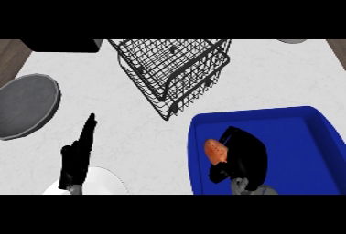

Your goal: Pick the sweet potato from the tray and place it in the tiered basket

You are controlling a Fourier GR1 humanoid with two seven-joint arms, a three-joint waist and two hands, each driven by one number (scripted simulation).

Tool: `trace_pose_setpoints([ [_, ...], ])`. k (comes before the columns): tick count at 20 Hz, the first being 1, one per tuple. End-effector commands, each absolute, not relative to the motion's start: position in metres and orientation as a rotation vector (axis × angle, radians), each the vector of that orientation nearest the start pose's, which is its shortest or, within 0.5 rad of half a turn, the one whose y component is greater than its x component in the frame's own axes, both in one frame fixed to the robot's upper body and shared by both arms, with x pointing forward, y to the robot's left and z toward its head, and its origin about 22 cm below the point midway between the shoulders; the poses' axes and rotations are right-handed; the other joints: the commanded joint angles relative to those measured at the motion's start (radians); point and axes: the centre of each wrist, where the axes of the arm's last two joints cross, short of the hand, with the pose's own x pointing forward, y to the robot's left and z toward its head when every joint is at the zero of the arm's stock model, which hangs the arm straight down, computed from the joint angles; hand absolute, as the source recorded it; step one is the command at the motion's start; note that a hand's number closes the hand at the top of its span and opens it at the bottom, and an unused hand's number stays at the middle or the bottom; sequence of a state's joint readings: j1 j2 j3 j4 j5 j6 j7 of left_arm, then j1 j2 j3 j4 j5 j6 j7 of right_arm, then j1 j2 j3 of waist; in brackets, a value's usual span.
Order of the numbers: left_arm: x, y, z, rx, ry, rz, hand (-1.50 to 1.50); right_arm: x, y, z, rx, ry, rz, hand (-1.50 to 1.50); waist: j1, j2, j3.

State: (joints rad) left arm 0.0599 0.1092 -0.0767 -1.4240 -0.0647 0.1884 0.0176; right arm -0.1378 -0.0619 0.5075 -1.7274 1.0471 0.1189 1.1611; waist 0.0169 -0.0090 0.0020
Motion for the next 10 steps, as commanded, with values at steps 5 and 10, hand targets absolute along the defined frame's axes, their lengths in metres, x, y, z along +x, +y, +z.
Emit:
trace_pose_setpoints([
  [5,0.206,0.239,-0.055,0.240,-1.294,-0.036,0.00,0.214,-0.082,0.144,-1.045,-1.067,0.230,1.50,-0.007,-0.009,-0.005],
  [10,0.206,0.238,-0.060,0.256,-1.286,-0.031,0.00,0.201,-0.071,0.187,-1.223,-1.262,0.185,1.50,-0.019,-0.011,-0.010],
])
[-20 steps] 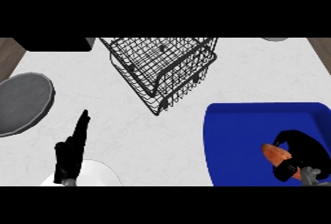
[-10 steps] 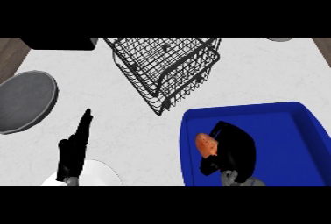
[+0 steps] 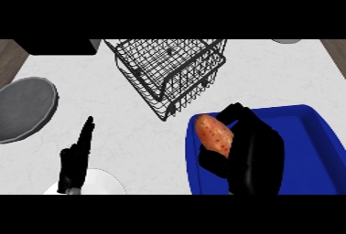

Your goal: Pick the sweet potato from the tray and place it in the tiered basket

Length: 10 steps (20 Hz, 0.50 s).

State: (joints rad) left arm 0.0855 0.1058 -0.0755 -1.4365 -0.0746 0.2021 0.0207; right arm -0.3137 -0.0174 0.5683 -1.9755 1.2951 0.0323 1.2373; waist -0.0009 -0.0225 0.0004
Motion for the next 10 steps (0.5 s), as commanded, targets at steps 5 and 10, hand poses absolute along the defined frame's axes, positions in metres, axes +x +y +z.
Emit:
trace_pose_setpoints([
  [5,0.206,0.240,-0.061,0.257,-1.278,-0.023,0.00,0.197,-0.065,0.204,-1.333,-1.279,0.228,1.50,-0.001,0.005,-0.007],
  [10,0.214,0.237,-0.056,0.248,-1.289,-0.044,0.00,0.217,-0.062,0.223,-1.372,-1.277,0.194,1.50,0.017,0.011,-0.007],
])
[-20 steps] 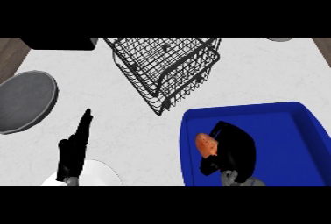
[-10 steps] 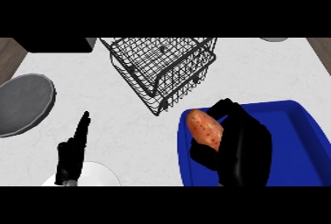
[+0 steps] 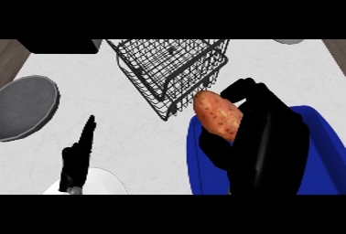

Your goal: Pick the sweet potato from the tray and place it in the tiered basket

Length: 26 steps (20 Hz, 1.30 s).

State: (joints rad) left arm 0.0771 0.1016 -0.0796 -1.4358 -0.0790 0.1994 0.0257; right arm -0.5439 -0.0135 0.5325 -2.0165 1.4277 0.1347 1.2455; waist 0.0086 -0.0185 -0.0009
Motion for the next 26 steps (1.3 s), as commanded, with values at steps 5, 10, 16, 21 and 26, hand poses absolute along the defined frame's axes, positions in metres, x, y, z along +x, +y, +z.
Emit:
trace_pose_setpoints([
  [5,0.211,0.238,-0.057,0.241,-1.311,-0.050,0.00,0.244,-0.062,0.251,-1.399,-1.234,0.160,1.50,0.026,0.011,-0.006],
  [10,0.222,0.244,-0.052,0.232,-1.312,-0.051,0.00,0.271,-0.060,0.279,-1.398,-1.203,0.117,1.50,0.026,0.016,-0.004],
  [16,0.217,0.232,-0.056,0.245,-1.311,-0.070,0.00,0.317,-0.045,0.288,-1.352,-1.148,0.173,1.50,0.045,0.025,-0.002],
  [21,0.223,0.249,-0.042,0.242,-1.328,-0.057,0.00,0.348,-0.030,0.291,-1.342,-1.132,0.240,1.50,0.052,0.026,-0.002],
  [26,0.221,0.229,-0.046,0.223,-1.319,-0.071,0.00,0.380,-0.033,0.265,-1.336,-1.072,0.254,1.50,0.049,0.031,-0.001],
])
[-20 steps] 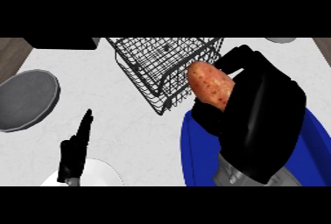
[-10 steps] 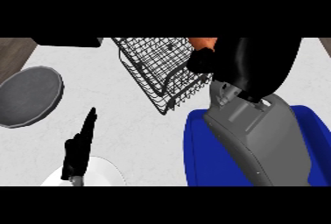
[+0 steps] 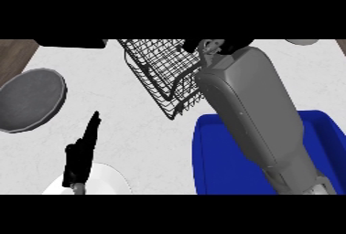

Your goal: Pick the sweet potato from the tray and place it in the tiered basket

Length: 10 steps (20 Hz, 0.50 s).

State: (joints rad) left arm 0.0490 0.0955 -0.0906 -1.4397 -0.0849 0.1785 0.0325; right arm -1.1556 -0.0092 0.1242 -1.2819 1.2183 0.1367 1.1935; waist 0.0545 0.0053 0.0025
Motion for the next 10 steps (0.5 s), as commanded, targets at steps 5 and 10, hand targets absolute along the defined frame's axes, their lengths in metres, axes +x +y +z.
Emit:
trace_pose_setpoints([
  [5,0.221,0.230,-0.052,0.223,-1.311,-0.084,0.00,0.400,-0.040,0.240,-1.307,-1.040,0.222,1.50,-0.003,0.009,-0.004],
  [10,0.222,0.243,-0.046,0.206,-1.336,-0.081,0.00,0.407,-0.046,0.228,-1.184,-1.071,0.124,1.50,0.015,0.009,-0.004],
])
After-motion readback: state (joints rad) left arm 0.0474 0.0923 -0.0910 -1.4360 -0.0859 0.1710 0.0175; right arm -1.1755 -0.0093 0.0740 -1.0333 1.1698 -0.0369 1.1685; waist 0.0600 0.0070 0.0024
